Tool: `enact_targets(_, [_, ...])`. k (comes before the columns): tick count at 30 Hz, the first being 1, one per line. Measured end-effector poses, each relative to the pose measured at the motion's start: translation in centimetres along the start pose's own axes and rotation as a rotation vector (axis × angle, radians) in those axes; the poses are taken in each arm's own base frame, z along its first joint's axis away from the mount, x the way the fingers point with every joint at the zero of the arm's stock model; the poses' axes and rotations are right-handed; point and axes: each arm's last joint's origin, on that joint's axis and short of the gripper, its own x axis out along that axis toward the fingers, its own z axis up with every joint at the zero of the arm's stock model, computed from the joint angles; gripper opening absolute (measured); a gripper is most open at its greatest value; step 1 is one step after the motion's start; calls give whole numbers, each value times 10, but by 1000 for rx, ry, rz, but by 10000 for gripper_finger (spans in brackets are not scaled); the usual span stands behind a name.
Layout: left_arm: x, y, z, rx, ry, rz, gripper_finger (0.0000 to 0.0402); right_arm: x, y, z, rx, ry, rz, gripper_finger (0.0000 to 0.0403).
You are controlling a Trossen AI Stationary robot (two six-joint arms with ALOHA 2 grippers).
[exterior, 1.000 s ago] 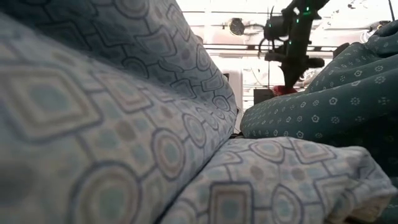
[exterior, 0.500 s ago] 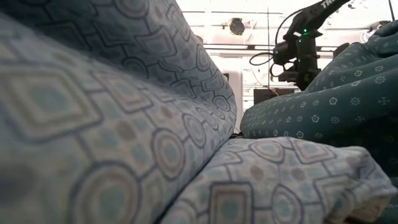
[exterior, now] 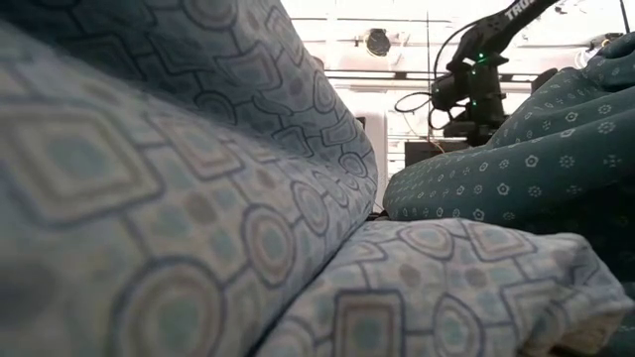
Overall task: Sort clothes
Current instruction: Move the bottom left red sock to the top right of the table, then stack the left red sock on the top of red sock
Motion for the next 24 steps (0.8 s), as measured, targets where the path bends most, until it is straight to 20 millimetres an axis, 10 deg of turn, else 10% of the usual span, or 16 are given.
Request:
enact_targets(17, [0,1,0,1,1,6,144,49,83,15,-362,3,214,191])
enact_targets(24, [0,0,0,0,1,5,144,50,93,10,-406,0,198,93])
